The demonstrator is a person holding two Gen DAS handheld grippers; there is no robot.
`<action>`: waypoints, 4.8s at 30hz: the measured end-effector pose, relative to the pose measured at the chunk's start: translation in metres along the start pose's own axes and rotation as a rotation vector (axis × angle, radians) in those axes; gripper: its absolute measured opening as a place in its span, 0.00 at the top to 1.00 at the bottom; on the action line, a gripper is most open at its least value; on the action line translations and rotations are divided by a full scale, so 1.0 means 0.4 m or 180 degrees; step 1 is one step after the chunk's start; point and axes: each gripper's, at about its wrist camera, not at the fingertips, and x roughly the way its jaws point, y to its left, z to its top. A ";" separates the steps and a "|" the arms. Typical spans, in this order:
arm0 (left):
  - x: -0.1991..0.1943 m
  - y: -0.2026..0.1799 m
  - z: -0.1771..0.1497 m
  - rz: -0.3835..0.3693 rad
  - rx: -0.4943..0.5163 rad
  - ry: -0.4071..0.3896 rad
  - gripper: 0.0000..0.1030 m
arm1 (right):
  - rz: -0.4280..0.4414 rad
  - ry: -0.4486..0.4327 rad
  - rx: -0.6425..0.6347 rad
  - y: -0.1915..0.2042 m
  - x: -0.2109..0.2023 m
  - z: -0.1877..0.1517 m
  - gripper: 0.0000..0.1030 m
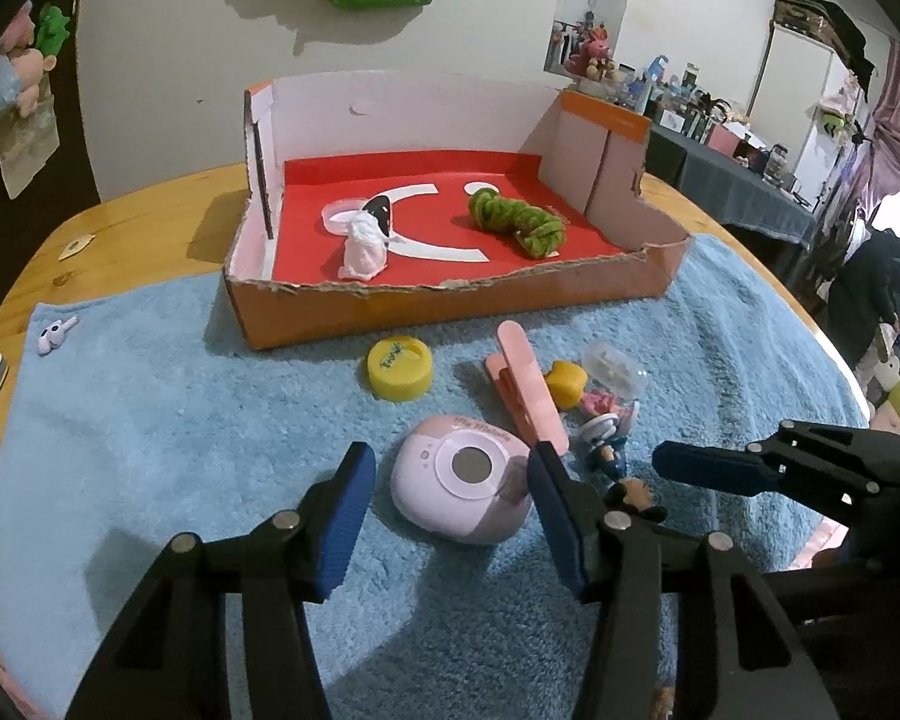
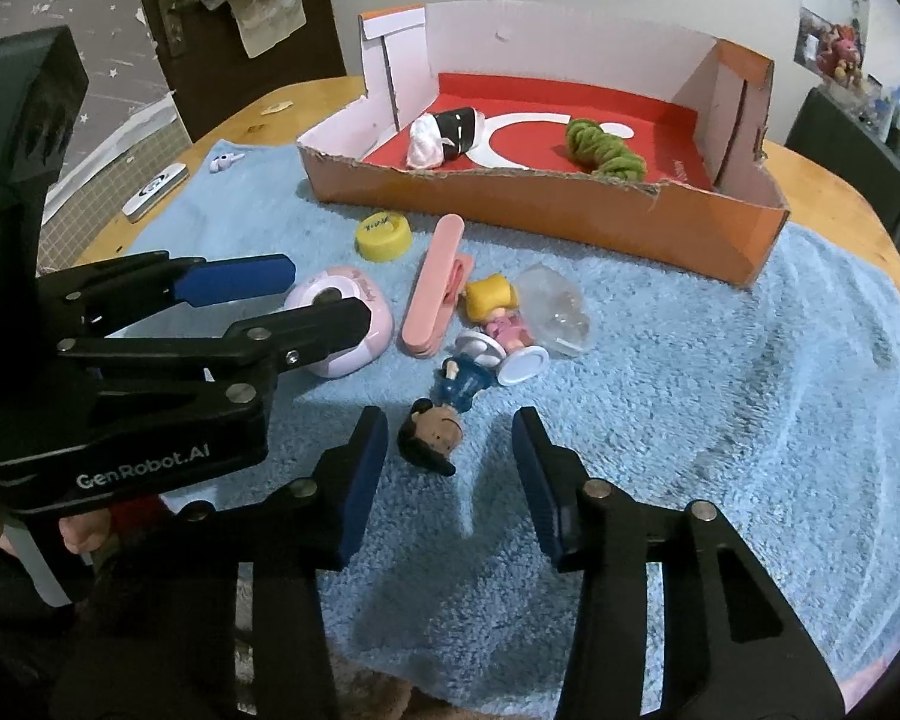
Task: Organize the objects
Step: 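Grasp the small boy figure with the right tool while the left tool grasps the pink round gadget, then carry the boy figure and pink gadget into the red-lined box with both tools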
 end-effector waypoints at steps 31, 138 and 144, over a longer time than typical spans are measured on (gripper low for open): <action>0.025 0.006 -0.019 -0.0184 -0.0007 -0.0010 0.46 | 0.0000 0.0023 -0.0146 0.018 0.008 -0.015 0.79; 0.190 0.073 0.265 -0.0238 -0.0125 0.0410 0.46 | 0.0347 0.0051 0.0221 -0.177 0.076 0.312 0.79; 0.212 0.082 0.272 -0.0220 -0.0134 0.0439 0.46 | 0.0372 0.0132 0.0233 -0.185 0.111 0.316 0.79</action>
